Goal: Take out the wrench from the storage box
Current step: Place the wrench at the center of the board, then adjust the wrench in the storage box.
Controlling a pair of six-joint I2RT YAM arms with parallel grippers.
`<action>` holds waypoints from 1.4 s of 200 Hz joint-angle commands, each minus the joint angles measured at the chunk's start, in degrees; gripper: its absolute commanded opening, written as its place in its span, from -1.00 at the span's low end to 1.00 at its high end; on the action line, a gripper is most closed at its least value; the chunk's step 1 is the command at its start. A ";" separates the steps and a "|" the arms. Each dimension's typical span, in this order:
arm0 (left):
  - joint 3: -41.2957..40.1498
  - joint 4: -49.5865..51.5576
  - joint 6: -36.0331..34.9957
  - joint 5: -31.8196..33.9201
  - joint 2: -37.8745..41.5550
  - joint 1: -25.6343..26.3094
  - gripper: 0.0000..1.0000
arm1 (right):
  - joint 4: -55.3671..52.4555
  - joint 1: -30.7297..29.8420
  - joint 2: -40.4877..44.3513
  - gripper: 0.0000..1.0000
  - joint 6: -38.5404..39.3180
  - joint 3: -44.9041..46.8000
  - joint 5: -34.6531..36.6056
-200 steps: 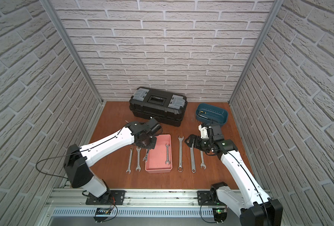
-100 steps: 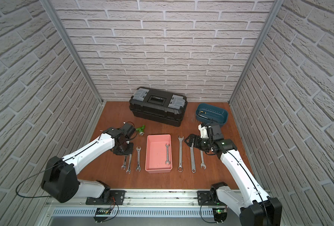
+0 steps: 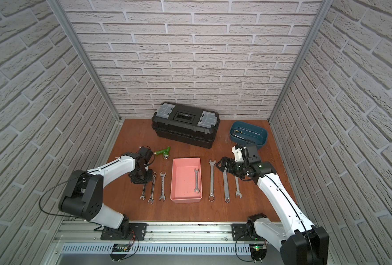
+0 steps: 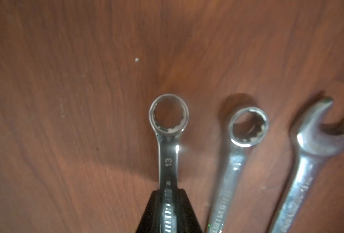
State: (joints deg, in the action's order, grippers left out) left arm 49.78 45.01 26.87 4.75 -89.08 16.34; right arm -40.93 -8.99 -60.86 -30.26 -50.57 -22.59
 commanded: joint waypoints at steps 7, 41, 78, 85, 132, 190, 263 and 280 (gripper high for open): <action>-0.19 -1.33 -2.17 -0.66 -1.85 -0.77 -0.91 | 1.84 0.47 -0.39 1.00 -0.02 -0.06 -0.26; -0.39 -1.15 -2.30 -0.72 -2.68 -0.90 -0.60 | 2.33 0.51 -0.91 1.00 0.03 -0.06 -0.40; 2.81 3.62 -0.70 -0.89 0.89 -0.21 -0.33 | 2.39 0.49 -0.88 1.00 -0.08 -0.15 -0.46; 4.09 5.23 0.25 -0.85 2.27 0.36 -0.28 | 2.40 0.47 -0.79 1.00 0.10 -0.16 -0.44; 14.98 12.15 12.56 1.32 8.31 14.26 -0.12 | 2.11 0.48 -0.25 1.00 0.66 -0.74 -0.62; 26.25 6.40 24.63 3.65 -0.66 32.43 -0.05 | 1.61 0.56 1.03 1.00 0.99 -0.28 -0.44; 24.54 -7.44 30.91 -1.77 -13.11 38.81 -0.03 | 0.57 0.75 2.85 1.00 1.52 -0.41 1.03; 24.29 -8.25 31.55 -1.71 -15.02 39.12 -0.03 | 0.52 0.82 3.07 1.00 1.47 -0.32 1.09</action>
State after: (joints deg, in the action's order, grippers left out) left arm 75.26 41.23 55.57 4.21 -102.50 55.05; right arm -40.51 -8.97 -59.11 -29.56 -50.57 -22.09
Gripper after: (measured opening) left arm 0.483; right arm 0.997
